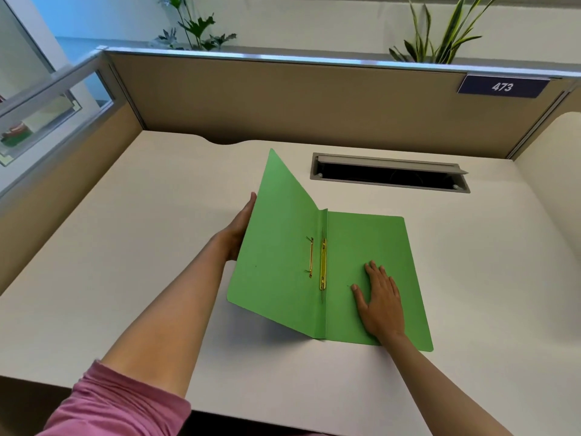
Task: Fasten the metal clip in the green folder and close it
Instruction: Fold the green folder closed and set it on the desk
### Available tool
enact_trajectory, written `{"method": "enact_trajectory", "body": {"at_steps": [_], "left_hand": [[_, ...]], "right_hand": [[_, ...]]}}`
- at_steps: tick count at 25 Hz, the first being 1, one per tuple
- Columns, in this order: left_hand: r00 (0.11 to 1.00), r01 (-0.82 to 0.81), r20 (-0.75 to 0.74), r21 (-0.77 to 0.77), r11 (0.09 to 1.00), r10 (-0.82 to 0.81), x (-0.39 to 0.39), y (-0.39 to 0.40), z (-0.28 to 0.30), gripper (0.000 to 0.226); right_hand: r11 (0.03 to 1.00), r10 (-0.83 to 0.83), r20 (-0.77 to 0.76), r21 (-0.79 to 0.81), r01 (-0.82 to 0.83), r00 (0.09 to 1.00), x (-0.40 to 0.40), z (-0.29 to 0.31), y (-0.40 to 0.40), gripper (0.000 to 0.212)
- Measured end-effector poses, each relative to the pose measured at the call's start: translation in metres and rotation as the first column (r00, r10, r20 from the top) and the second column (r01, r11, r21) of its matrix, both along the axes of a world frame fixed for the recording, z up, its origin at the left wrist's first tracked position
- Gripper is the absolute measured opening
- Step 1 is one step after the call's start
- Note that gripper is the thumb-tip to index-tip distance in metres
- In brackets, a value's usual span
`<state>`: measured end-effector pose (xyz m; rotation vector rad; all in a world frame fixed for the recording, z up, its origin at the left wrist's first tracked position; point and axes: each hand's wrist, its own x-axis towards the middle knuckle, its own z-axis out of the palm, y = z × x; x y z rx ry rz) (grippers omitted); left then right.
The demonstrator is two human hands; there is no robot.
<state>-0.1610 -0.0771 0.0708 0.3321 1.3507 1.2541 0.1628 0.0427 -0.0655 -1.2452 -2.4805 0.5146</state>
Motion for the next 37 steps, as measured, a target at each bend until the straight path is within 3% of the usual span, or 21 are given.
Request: {"method": "enact_trajectory", "body": {"at_steps": [4, 8, 12, 15, 17, 23, 27, 32, 37], "left_hand": [[0.982, -0.026, -0.186, 0.075, 0.997, 0.04, 0.028, 0.016, -0.015, 0.04], [0.95, 0.022, -0.313, 0.082, 0.996, 0.004, 0.053, 0.026, -0.024, 0.041], [0.807, -0.01, -0.588, 0.079, 0.997, 0.055, 0.072, 0.039, -0.031, 0.033], [0.73, 0.058, -0.682, 0.137, 0.989, 0.052, 0.086, 0.042, -0.036, 0.023], [0.656, 0.129, -0.755, 0.122, 0.984, 0.008, 0.094, 0.043, -0.042, 0.038], [0.494, 0.271, -0.861, 0.02, 0.962, -0.121, 0.115, 0.046, -0.054, 0.058], [0.424, 0.349, -0.872, -0.092, 0.933, -0.245, 0.125, 0.049, -0.06, 0.06], [0.223, 0.361, -0.916, -0.241, 0.901, -0.335, 0.134, 0.05, -0.072, 0.062], [0.139, 0.348, -0.918, -0.305, 0.887, -0.37, 0.139, 0.052, -0.083, 0.061]], "right_hand": [[0.976, -0.111, -0.199, -0.207, 0.069, 0.974, -0.003, 0.012, 0.004, 0.06], [0.866, -0.349, -0.41, -0.485, 0.123, 0.843, -0.018, 0.047, 0.016, 0.052], [0.818, -0.451, -0.513, -0.566, 0.107, 0.731, -0.028, 0.09, 0.03, 0.031], [0.761, -0.458, -0.546, -0.648, -0.008, 0.702, -0.03, 0.123, 0.04, 0.03], [0.715, -0.447, -0.534, -0.696, -0.073, 0.717, -0.03, 0.147, 0.046, 0.036], [0.644, -0.39, -0.516, -0.745, -0.175, 0.763, -0.021, 0.196, 0.057, 0.049], [0.665, -0.395, -0.485, -0.737, -0.121, 0.781, -0.009, 0.198, 0.064, 0.037], [0.782, -0.396, -0.399, -0.618, 0.076, 0.827, 0.009, 0.179, 0.073, 0.039], [0.832, -0.423, -0.25, -0.488, 0.265, 0.871, 0.02, 0.15, 0.079, 0.045]]}}
